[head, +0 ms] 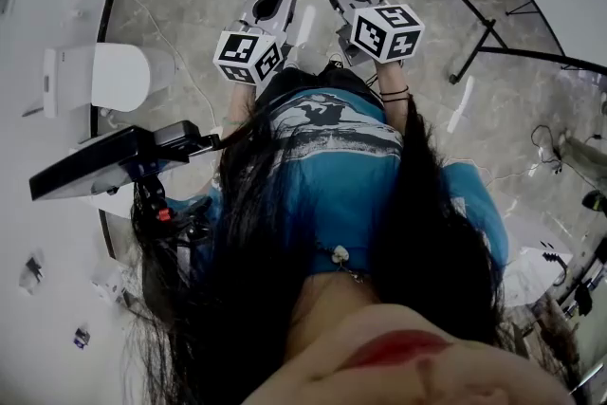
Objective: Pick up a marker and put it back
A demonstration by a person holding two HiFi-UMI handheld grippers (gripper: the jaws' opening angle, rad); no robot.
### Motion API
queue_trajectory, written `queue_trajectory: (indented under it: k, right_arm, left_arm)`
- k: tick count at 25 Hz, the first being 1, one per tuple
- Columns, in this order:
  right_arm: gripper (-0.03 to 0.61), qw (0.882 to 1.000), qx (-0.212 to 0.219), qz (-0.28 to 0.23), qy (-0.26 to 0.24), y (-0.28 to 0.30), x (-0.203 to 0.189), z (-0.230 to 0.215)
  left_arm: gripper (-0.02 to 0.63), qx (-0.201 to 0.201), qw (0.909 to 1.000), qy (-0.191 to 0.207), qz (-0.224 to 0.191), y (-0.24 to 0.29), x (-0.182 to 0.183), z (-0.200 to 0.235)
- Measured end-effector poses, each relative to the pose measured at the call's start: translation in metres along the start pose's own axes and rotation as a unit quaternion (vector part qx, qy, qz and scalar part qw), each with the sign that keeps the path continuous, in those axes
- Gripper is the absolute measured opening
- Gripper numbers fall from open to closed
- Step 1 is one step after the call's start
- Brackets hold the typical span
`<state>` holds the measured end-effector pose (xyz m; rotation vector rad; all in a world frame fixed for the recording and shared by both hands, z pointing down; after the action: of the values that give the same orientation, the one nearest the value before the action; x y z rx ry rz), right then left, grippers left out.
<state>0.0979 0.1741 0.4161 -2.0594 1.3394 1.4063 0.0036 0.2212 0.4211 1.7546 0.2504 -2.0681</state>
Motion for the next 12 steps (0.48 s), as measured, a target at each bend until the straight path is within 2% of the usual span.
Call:
queue_trajectory:
  k: [12]
  right_arm:
    - [0.021, 1.000, -0.008, -0.003, -0.010, -0.008, -0.005, 0.012]
  left_arm:
    - [0.000, -0.018, 0.9998, -0.001, -0.005, -0.005, -0.001, -0.005]
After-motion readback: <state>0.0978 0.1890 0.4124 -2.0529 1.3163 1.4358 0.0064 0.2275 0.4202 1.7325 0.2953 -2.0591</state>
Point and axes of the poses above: the fingertips, and each gripper's own axes: y forward along the fingers, z to its left, x out of its top, the point moved 3 cm from there along -y, backward along the fingers, and after that the axes turned 3 degrees about y, right-handed, at the moved point
